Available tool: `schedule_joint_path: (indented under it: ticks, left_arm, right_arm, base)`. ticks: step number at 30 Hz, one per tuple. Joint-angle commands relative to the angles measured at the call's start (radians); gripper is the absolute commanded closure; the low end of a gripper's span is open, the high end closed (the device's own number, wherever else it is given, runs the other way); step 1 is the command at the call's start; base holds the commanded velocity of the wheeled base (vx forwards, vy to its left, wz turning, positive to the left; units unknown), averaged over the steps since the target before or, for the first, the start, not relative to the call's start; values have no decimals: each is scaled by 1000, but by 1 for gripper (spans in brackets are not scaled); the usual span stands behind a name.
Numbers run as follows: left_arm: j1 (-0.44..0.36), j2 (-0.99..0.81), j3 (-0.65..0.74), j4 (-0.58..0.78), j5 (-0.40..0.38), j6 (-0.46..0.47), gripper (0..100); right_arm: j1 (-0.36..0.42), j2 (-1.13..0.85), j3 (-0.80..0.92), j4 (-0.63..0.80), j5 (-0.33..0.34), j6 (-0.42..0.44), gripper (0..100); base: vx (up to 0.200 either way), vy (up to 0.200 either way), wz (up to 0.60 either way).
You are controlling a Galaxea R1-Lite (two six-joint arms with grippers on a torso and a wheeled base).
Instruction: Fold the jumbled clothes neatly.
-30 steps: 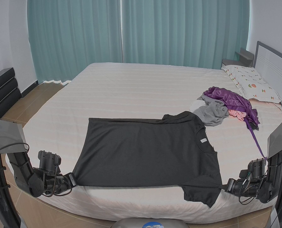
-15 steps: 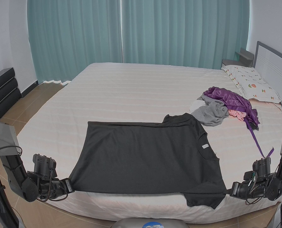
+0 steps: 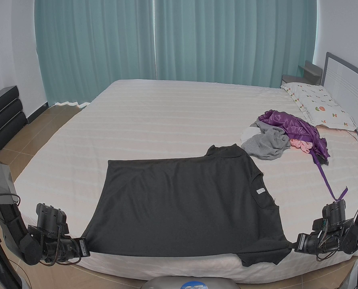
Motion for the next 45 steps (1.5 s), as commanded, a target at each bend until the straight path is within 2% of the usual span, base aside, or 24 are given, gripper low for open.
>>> schedule_joint_path:
  ticks: [1,13,18,23,25,37,45]
  left_arm:
    - [-4,-22,29,-2,10,8,100]
    - [-30,-83,100,-3,30,32,100]
    - [-30,-98,88,-2,30,25,100]
    - [-24,-106,34,-3,35,3,100]
    - [-27,-123,-21,1,65,-44,100]
    - [-24,-42,-185,12,81,-101,100]
    - [-26,-48,-276,141,93,-103,100]
  right_arm:
    - [6,-26,18,13,-2,0,100]
    - [42,-176,18,173,-4,-2,100]
    - [50,-188,15,159,-6,-6,100]
    - [50,-188,-1,120,-6,-6,100]
    - [42,-174,-34,91,-9,-6,100]
    - [38,-75,-245,110,-29,-8,100]
    - [38,-29,-321,110,-29,1,100]
  base:
    - [0,0,0]
    - [0,0,0]
    - [0,0,0]
    - [0,0,0]
    - [0,0,0]
    - [0,0,0]
    - [0,0,0]
